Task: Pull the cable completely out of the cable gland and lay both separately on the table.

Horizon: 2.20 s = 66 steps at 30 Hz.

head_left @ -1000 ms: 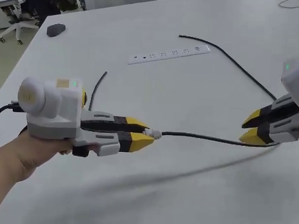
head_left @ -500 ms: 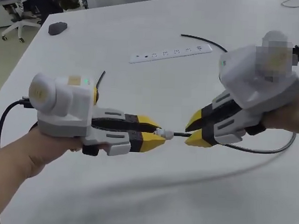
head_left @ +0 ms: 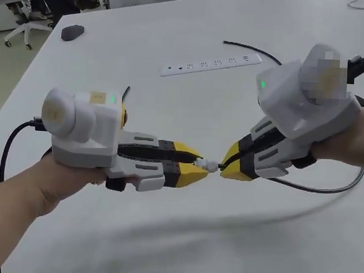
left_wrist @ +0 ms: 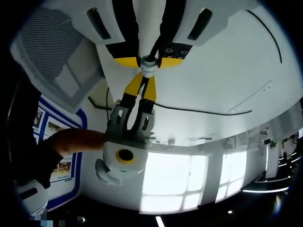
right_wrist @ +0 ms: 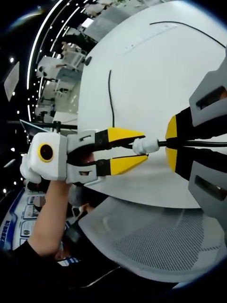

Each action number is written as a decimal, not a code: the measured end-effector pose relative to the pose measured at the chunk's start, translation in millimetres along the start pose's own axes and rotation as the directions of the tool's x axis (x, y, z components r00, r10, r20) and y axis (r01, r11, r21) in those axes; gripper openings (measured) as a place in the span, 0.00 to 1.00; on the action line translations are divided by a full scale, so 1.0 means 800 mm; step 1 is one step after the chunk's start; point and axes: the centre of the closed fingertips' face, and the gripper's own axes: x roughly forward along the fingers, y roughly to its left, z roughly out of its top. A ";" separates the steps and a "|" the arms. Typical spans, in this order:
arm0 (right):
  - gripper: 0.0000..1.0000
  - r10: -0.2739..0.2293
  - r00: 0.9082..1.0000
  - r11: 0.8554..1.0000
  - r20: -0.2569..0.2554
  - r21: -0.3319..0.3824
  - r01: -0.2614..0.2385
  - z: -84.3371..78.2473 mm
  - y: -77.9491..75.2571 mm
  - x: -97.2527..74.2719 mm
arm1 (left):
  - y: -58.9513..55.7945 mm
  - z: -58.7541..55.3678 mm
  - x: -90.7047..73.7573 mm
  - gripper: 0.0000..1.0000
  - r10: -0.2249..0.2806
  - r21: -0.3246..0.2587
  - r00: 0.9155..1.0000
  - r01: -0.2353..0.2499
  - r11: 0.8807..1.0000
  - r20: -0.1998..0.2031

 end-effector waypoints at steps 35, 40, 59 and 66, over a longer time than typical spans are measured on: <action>0.00 -0.170 0.978 0.955 -0.124 0.222 0.194 -0.132 -0.055 -0.073 | 0.030 -0.010 -0.026 0.15 0.089 -0.015 0.996 -0.089 0.996 -0.005; 0.00 -0.177 0.971 0.951 -0.159 0.228 0.211 -0.148 -0.056 -0.075 | 0.031 -0.013 -0.027 0.15 0.090 -0.018 0.996 -0.090 0.996 -0.009; 0.05 -0.195 0.960 0.939 -0.202 0.244 0.243 -0.165 -0.054 -0.073 | 0.034 -0.017 -0.032 0.15 0.099 -0.018 0.995 -0.099 0.995 -0.007; 0.14 -0.191 0.978 0.955 -0.089 0.214 0.206 -0.103 -0.051 -0.066 | 0.034 -0.018 -0.032 0.15 0.103 -0.019 0.995 -0.103 0.994 -0.008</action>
